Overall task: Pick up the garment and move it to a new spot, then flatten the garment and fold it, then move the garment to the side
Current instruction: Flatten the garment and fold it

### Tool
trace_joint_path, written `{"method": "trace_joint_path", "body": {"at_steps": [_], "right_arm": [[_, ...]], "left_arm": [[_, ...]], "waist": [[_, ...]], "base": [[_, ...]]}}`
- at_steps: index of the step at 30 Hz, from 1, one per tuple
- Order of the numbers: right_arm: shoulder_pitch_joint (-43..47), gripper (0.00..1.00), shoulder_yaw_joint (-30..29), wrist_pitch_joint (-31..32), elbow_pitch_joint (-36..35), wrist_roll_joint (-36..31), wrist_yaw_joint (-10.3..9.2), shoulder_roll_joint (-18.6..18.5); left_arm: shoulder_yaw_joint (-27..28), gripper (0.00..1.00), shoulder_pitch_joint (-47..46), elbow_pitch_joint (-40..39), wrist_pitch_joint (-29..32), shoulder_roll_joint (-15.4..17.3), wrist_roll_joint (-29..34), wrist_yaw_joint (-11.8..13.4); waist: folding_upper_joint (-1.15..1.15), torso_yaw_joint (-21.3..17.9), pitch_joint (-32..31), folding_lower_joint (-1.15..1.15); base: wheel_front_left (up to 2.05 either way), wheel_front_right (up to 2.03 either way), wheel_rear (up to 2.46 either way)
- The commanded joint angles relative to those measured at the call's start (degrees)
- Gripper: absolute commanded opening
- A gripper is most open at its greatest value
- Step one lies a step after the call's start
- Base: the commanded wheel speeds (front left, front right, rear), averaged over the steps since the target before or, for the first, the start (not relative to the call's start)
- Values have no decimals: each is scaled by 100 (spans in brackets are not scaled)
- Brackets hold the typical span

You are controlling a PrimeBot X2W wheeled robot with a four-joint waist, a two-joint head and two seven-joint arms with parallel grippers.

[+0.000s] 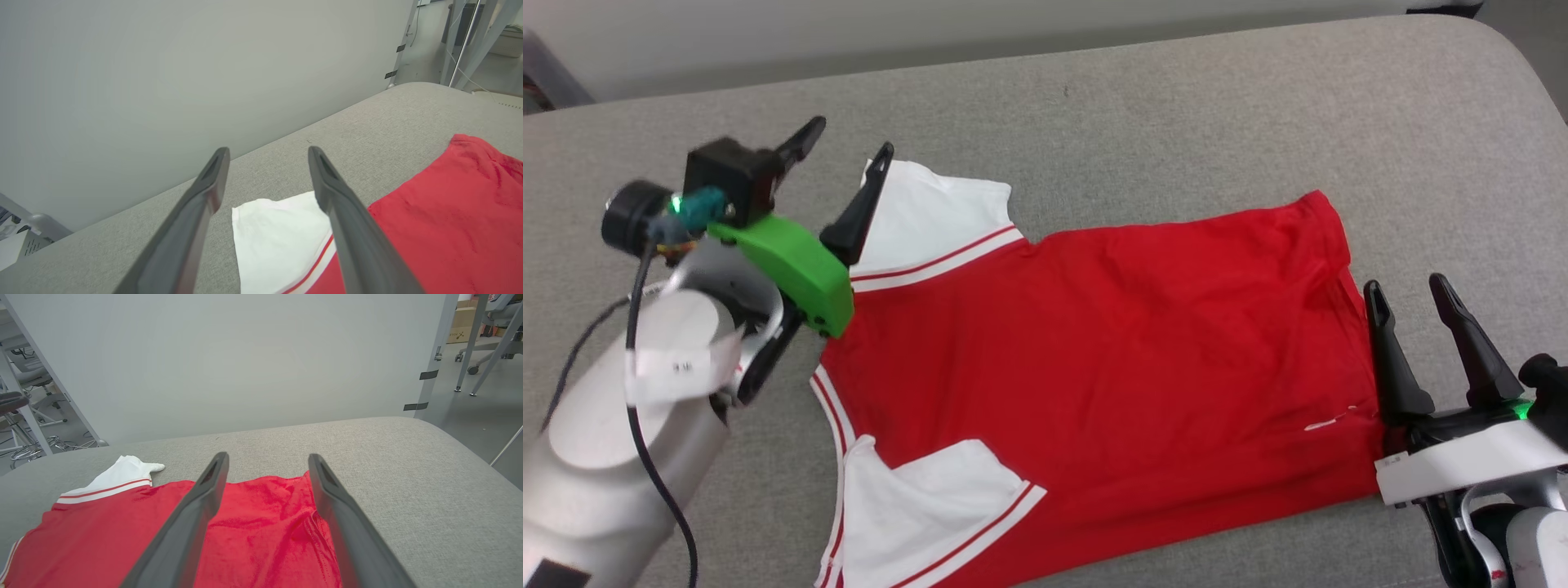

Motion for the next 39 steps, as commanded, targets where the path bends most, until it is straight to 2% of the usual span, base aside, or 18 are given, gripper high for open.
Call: {"method": "trace_joint_path", "body": {"at_steps": [1,2,5,8,12,16,18,24,25,26,27,30,35,39], "right_arm": [[-135,100,49,-87,-13,-41,-5,50],[-182,100,80,-122,-6,-45,-5,67],[-294,100,147,-204,38,-67,-5,93],[-400,100,218,-275,85,-75,-5,119],[-496,100,300,-340,149,-79,-5,138],[-576,100,373,-389,186,-88,-5,139],[-683,100,461,-439,199,-93,-5,140],[-721,100,492,-455,217,-104,-5,150],[-721,100,485,-453,227,-110,-5,152],[-723,100,481,-451,235,-116,-5,153],[-725,100,477,-449,244,-123,-5,153],[-729,100,446,-440,279,-156,-5,149],[-757,100,398,-320,329,-214,-5,59],[-750,100,303,31,321,-259,-5,-139]], "left_arm": [[-43,100,-376,263,273,13,-26,-162],[-117,100,-633,482,544,27,-36,-315],[-288,100,-1185,1154,1383,13,-202,-562],[-487,100,-1693,1743,2179,46,-337,-713],[-679,100,-2139,2300,2967,59,-558,-785],[-761,100,-2475,2707,3459,46,-732,-804],[-793,100,-2892,3255,3848,29,-824,-802],[-805,100,-2995,3711,4504,-117,-1105,-787],[-816,93,-2983,3731,4596,-148,-1165,-792],[-819,30,-2965,3745,4666,-172,-1226,-795],[-815,0,-2940,3754,4742,-199,-1302,-799],[-782,0,-2842,3732,4917,-278,-1560,-808],[-671,0,-2765,3695,4430,-285,-1640,-812],[-550,0,-2679,3651,4055,-351,-1765,-813]], "waist": [[0,-381,489,0],[0,-434,586,0],[0,-544,767,0],[0,-660,942,0],[0,-761,1108,0],[0,-829,1250,0],[0,-909,1434,0],[0,-952,1525,0],[0,-951,1540,0],[0,-949,1552,0],[0,-947,1559,0],[0,-912,1543,0],[0,-821,1343,0],[0,-652,1006,0]], "base": [[0,0,0],[0,0,0],[0,0,0],[0,0,0],[0,0,0],[0,0,0],[0,0,0],[0,0,0],[0,0,0],[0,0,0],[0,0,0],[0,0,0],[0,0,0],[0,0,0]]}}
